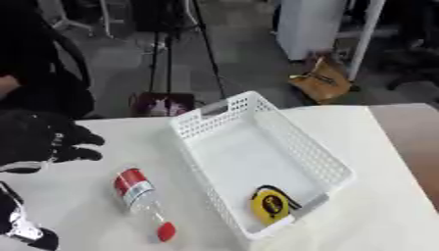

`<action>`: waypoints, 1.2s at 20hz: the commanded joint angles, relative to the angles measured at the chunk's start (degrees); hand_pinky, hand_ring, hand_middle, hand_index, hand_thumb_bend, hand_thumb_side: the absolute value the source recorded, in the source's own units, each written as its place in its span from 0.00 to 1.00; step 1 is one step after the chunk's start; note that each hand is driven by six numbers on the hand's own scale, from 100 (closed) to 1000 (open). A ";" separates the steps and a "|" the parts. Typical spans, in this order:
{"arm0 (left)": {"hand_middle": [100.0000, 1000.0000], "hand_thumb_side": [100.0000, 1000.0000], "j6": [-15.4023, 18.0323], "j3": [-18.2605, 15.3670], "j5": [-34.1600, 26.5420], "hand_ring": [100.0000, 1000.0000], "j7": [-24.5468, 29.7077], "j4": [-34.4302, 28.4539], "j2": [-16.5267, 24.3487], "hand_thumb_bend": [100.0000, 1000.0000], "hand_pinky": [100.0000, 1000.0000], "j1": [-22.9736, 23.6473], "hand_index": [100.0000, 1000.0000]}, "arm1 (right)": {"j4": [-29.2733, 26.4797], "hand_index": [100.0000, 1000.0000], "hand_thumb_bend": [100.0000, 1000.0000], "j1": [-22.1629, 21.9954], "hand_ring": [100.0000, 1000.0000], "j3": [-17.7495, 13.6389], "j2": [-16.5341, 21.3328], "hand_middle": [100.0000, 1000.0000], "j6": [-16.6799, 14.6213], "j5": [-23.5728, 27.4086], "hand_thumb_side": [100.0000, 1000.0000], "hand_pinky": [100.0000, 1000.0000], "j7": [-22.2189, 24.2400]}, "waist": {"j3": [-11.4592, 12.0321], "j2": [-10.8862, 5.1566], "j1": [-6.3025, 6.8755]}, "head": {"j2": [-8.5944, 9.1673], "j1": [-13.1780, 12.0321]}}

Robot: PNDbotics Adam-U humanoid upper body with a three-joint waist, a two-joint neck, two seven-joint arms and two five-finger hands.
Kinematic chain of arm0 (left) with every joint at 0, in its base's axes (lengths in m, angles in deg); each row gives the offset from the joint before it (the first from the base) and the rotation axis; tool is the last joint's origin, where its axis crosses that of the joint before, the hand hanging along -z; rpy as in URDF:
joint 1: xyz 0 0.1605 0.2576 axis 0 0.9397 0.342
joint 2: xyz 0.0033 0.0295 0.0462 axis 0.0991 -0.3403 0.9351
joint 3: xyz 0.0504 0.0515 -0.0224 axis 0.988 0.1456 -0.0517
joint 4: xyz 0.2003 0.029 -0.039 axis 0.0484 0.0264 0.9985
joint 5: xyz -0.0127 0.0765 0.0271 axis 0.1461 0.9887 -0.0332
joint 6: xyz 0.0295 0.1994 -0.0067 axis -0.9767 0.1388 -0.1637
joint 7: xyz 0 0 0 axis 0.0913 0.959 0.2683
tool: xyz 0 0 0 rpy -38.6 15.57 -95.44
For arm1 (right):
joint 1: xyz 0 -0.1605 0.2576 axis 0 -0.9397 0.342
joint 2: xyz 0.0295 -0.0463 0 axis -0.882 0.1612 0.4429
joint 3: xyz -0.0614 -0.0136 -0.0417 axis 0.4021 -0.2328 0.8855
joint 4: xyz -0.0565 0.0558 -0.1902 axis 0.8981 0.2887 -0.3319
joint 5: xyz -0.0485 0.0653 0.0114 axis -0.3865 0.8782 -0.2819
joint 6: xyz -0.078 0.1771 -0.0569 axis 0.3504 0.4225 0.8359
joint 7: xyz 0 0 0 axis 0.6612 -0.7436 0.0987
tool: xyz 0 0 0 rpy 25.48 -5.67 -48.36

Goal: Pick up objects on the table and place them in the box.

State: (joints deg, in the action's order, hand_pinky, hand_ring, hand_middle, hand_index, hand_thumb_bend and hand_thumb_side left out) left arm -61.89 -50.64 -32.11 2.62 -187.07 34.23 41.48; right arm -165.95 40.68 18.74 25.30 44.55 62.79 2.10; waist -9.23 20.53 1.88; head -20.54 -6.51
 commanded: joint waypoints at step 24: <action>1.00 0.70 -6.61 10.55 1.18 1.00 0.96 0.94 -5.61 0.62 0.98 -11.97 1.00 | -1.09 0.61 0.00 -0.16 0.47 0.48 1.77 0.48 -1.10 2.10 0.80 0.69 -0.84 | -3.09 -0.62 0.40 | 1.69 -1.84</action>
State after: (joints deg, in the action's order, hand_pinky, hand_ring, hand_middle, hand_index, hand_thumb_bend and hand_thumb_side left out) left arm -68.02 -40.17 -31.58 3.62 -186.27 28.08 30.54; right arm -165.95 40.43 19.18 25.31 43.67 64.43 1.30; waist -12.30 20.84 2.43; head -19.54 -8.04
